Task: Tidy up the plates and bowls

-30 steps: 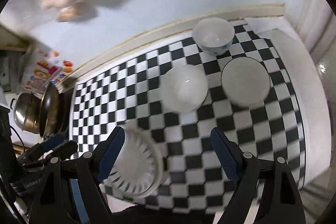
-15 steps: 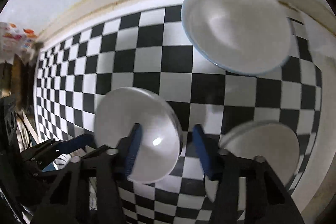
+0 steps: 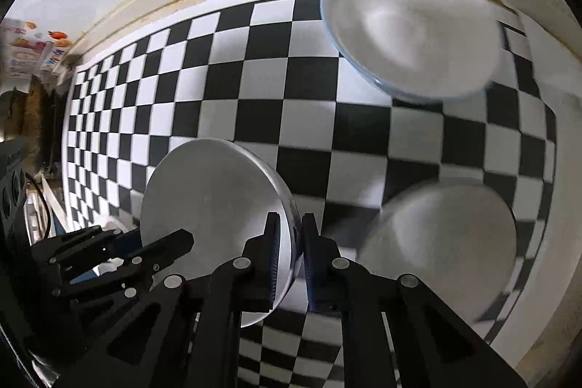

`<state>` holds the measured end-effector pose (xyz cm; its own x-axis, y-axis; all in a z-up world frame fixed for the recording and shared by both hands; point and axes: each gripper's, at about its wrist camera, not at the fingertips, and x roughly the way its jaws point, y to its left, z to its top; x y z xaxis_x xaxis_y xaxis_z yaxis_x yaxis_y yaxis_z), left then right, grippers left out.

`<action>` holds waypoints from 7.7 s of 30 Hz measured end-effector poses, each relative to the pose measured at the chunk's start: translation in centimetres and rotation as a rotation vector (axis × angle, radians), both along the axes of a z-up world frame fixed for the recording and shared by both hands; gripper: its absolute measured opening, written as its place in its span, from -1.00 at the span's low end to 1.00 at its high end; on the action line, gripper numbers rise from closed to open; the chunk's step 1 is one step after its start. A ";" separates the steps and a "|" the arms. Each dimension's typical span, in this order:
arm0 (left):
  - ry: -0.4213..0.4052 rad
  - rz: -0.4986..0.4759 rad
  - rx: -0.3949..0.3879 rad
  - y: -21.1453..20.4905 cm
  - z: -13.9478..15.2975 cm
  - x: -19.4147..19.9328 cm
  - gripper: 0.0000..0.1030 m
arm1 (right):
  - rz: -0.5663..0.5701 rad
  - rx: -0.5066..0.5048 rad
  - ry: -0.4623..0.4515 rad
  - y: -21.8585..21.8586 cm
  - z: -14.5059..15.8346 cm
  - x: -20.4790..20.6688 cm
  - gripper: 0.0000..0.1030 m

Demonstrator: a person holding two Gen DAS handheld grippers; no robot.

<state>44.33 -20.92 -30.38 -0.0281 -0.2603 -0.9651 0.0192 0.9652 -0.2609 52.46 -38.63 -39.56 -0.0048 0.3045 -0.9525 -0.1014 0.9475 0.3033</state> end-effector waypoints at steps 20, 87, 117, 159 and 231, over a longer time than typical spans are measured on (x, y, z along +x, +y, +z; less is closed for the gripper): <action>0.048 -0.209 -0.003 -6.4 -1.2 -7.9 -0.65 | -0.169 0.041 0.038 -5.3 -0.8 -15.7 -0.74; 0.006 -0.250 0.006 -14.5 -4.6 2.8 -0.56 | -0.505 0.161 0.034 -15.1 -5.3 -7.2 -0.77; -0.103 -0.288 -0.085 -8.4 5.0 -7.8 -0.56 | -0.437 0.138 -0.130 -9.7 3.7 -20.1 -0.75; 0.020 -0.344 0.011 -8.1 -2.0 -10.7 -0.56 | -0.388 0.065 0.008 -6.7 -2.2 -22.0 -0.73; -0.167 -0.144 -0.042 -9.8 5.3 11.0 -0.58 | -0.388 0.103 -0.189 -11.9 5.3 2.1 -0.74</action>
<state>55.34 -30.68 -25.09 0.0910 -0.3048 -0.9480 0.2021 0.9378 -0.2821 54.57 -50.51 -34.21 0.2998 0.3425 -0.8904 0.1932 0.8922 0.4083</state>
